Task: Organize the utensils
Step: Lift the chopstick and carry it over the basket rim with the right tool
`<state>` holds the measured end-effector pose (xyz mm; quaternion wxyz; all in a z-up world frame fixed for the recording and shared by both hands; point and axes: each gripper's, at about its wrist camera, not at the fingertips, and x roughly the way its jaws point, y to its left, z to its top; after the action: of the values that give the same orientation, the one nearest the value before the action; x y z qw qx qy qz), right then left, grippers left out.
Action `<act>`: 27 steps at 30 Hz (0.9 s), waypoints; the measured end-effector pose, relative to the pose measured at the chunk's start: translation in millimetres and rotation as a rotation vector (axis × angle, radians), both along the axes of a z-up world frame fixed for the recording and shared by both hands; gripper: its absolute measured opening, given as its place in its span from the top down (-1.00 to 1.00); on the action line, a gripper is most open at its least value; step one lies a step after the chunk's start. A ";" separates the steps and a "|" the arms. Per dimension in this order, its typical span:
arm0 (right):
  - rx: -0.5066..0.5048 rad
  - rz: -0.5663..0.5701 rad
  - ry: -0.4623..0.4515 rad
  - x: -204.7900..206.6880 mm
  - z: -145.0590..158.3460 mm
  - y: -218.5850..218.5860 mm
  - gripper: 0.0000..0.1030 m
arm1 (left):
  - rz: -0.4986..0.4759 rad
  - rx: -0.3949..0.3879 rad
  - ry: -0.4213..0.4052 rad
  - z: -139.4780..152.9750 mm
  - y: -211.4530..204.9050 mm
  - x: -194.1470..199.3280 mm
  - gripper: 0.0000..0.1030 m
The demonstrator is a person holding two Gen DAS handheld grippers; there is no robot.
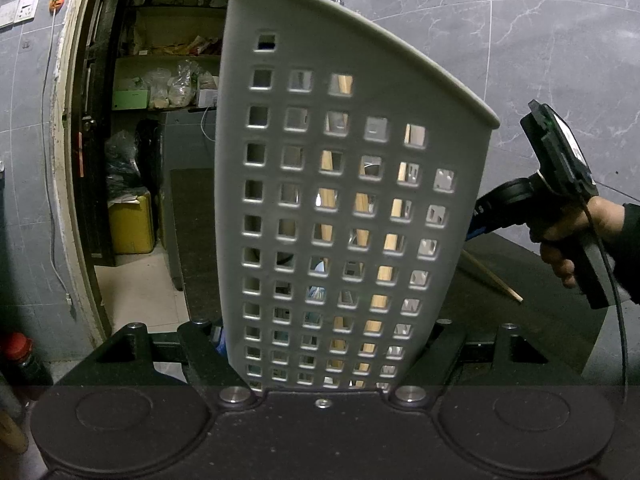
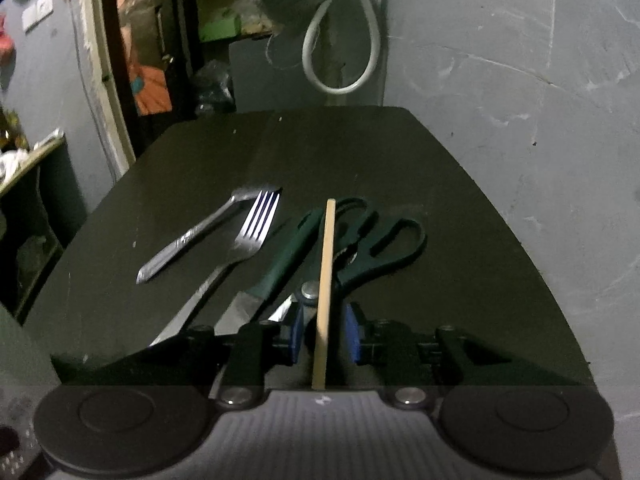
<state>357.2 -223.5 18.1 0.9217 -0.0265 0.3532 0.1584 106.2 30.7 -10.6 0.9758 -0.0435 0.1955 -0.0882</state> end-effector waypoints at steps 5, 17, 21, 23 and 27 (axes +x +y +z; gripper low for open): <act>-0.057 0.023 0.007 -4.2 0.6 4.6 0.49 | 0.000 0.000 0.000 0.0 0.1 0.0 -0.49; -0.047 0.044 0.044 8.0 -5.3 9.0 0.73 | 0.001 0.002 0.000 0.5 -0.1 -0.7 -0.49; -0.043 0.038 0.036 4.3 -4.6 8.6 0.83 | 0.001 0.002 0.001 0.5 -0.2 -0.6 -0.49; -0.035 0.033 0.025 1.4 -2.8 6.4 0.84 | 0.001 0.002 0.000 0.5 -0.2 -0.7 -0.49; -0.017 0.026 0.008 -4.0 3.1 0.9 0.84 | 0.001 0.002 0.001 0.5 -0.2 -0.8 -0.49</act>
<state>353.2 -222.5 21.2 0.9178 -0.0384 0.3579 0.1673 105.4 30.5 -10.0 0.9758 -0.0425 0.1960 -0.0874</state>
